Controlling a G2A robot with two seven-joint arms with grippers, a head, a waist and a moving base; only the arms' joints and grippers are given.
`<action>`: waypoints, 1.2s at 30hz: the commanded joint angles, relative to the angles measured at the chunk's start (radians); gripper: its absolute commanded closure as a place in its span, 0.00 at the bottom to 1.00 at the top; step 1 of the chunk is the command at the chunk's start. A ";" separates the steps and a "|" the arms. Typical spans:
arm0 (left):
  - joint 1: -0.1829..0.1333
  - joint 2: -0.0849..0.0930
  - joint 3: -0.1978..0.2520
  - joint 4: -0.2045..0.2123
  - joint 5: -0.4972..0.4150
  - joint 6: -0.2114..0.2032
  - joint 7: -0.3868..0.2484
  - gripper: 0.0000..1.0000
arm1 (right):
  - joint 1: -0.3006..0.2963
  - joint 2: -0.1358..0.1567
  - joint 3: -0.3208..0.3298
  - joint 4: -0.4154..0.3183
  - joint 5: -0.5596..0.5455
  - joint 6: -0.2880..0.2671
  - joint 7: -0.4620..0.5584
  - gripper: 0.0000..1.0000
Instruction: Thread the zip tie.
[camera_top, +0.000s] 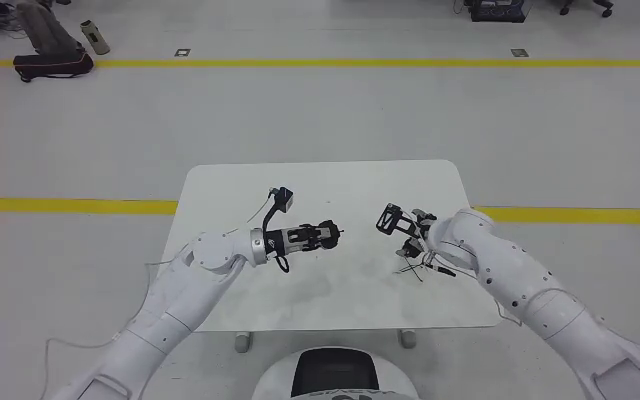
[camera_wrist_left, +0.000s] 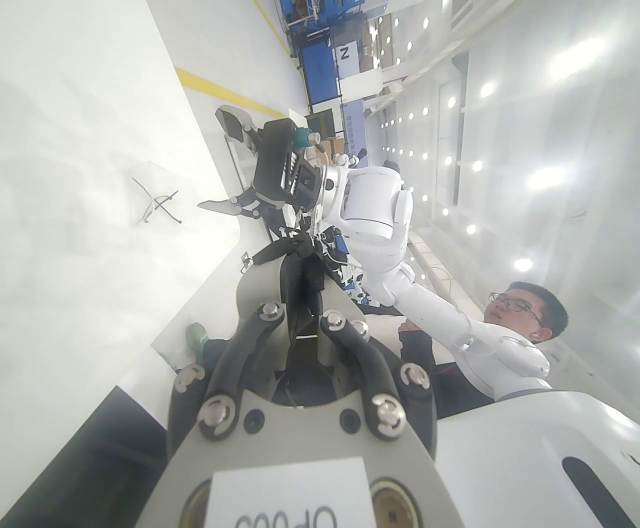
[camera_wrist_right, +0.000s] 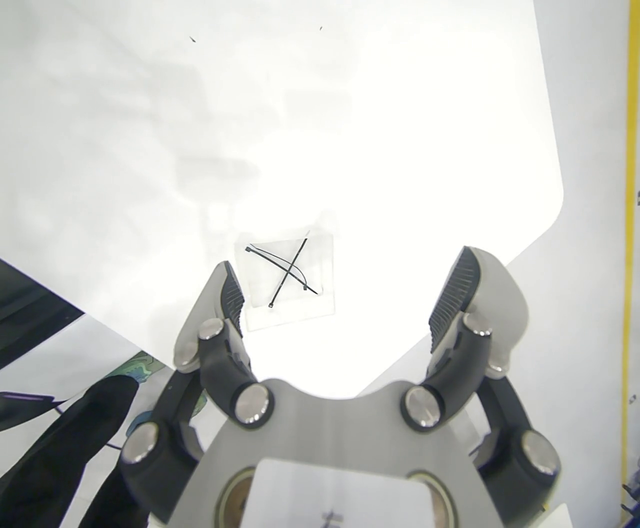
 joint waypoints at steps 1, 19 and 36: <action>0.000 0.000 0.000 0.000 0.000 0.000 0.000 1.00 | -0.002 0.002 -0.004 0.009 0.011 0.000 -0.026 0.00; 0.000 0.000 0.000 0.000 0.000 0.000 0.000 1.00 | 0.260 0.115 -0.317 0.027 0.255 0.000 0.017 0.00; 0.000 0.000 0.000 0.000 0.000 0.000 0.000 1.00 | 0.344 0.133 -0.435 0.019 0.317 0.000 0.023 0.00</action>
